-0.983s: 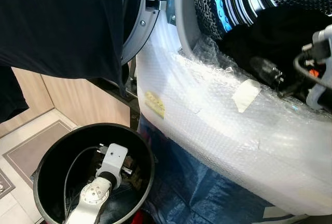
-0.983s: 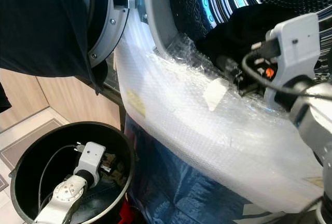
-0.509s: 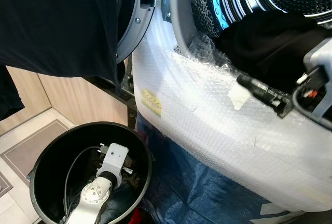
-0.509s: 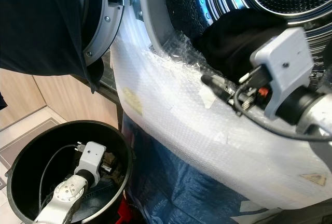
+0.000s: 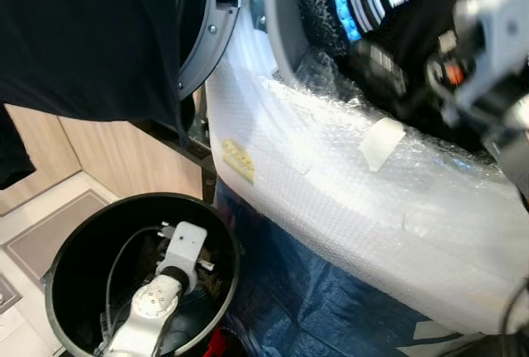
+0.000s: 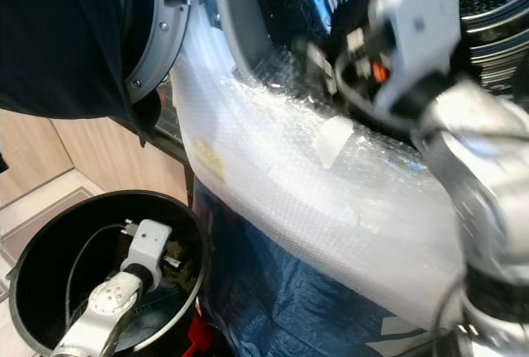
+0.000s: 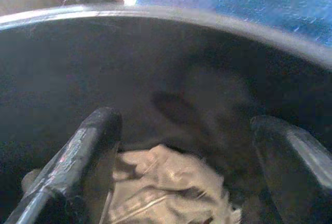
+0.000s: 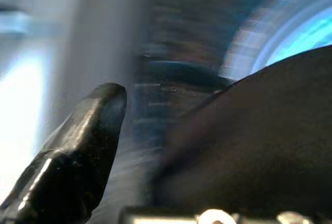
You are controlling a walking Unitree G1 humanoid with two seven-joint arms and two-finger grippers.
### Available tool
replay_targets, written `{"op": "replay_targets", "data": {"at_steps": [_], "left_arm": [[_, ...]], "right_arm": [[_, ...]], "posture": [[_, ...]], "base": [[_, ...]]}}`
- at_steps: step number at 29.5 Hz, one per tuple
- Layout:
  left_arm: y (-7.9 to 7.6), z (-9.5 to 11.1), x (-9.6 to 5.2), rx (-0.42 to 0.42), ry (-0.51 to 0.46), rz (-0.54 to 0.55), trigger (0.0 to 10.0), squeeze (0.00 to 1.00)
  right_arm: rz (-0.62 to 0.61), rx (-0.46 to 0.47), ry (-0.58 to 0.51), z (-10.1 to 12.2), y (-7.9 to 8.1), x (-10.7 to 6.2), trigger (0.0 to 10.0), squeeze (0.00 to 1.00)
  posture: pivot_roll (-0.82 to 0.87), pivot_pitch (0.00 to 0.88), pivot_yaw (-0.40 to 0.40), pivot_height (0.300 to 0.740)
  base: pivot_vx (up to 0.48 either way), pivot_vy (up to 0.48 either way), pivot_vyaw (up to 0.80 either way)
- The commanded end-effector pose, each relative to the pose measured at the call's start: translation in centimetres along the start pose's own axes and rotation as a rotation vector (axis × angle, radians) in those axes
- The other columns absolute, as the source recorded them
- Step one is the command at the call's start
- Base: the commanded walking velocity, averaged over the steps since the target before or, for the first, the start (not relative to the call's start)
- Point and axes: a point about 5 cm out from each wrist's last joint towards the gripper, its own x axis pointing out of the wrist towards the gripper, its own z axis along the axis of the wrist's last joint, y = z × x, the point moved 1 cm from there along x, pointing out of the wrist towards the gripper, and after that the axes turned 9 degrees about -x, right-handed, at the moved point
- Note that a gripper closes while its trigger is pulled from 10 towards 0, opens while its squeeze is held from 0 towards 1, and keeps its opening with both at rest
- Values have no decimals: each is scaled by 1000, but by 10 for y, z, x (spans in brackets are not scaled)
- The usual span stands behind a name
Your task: Clothes washing
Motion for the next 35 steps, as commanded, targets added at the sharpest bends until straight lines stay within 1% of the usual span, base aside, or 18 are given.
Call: {"op": "replay_targets", "data": {"at_steps": [1,2,3,5,6,10,12,13,16,17,19,20,22,24,26,29,33,35], "left_arm": [[-3,-4,0,10,13,-13,10000,0],[-3,-4,1,12,13,-13,10000,0],[-3,-3,1,12,11,-14,10000,0],[-4,-2,1,12,7,-15,10000,0],[-4,-2,1,13,7,-21,10000,0],[-5,-2,1,15,9,-25,10000,0],[-6,-3,2,25,14,-42,10000,0],[-7,-3,3,30,14,-47,10000,0],[-8,-4,4,36,17,-54,10000,0],[-8,-4,4,39,19,-57,10000,0],[-8,-5,4,39,21,-59,10000,0],[-8,-5,4,39,22,-59,10000,0],[-9,-6,4,42,26,-66,10000,0],[-10,-7,3,45,28,-73,10000,0],[-12,-7,4,51,31,-84,10000,0],[-12,-7,4,51,31,-87,10000,0],[-11,-7,4,52,32,-91,10000,0],[-11,-8,4,54,36,-97,10000,0]], "right_arm": [[-248,-78,104,-13,-24,7,10000,0],[-324,-114,160,-21,-30,8,10000,0],[-349,-112,212,-31,-31,7,10000,0],[-322,-45,309,-56,-22,-3,10000,0],[-319,-108,367,-68,-22,-12,10000,0],[-306,-142,391,-74,-20,-15,10000,0],[-257,-40,431,-83,-15,-23,10000,0],[-254,-12,436,-84,-17,-25,10000,0],[-266,4,445,-83,-21,-28,10000,0],[-273,33,451,-82,-22,-30,10000,0],[-238,144,457,-81,-19,-34,10000,0],[-226,171,457,-80,-18,-36,10000,0],[-198,298,456,-76,-14,-39,10000,0],[-173,362,454,-72,-11,-42,10000,0],[-98,315,531,-81,3,-53,10000,0],[-53,289,555,-83,10,-59,10000,0],[-31,293,534,-77,9,-65,10000,0],[-9,323,462,-63,4,-69,10000,0]], "posture": [[77,26,-103,740],[77,26,-103,740],[77,26,-103,740],[84,25,-102,740],[81,20,-100,740],[73,14,-94,740],[67,5,-91,740],[67,5,-91,740],[57,0,-89,740],[55,0,-89,740],[50,0,-87,740],[50,0,-87,740],[43,0,-84,740],[38,0,-84,740],[38,0,-84,740],[37,0,-84,740],[29,0,-80,740],[17,0,-76,740]], "base": [[0,0,0],[0,0,0],[0,0,0],[0,0,0],[0,0,0],[0,0,0],[0,0,0],[0,0,0],[0,0,0],[0,0,0],[0,0,0],[0,0,0],[0,0,0],[0,0,0],[0,0,0],[0,0,0],[0,0,0],[0,0,0]]}}
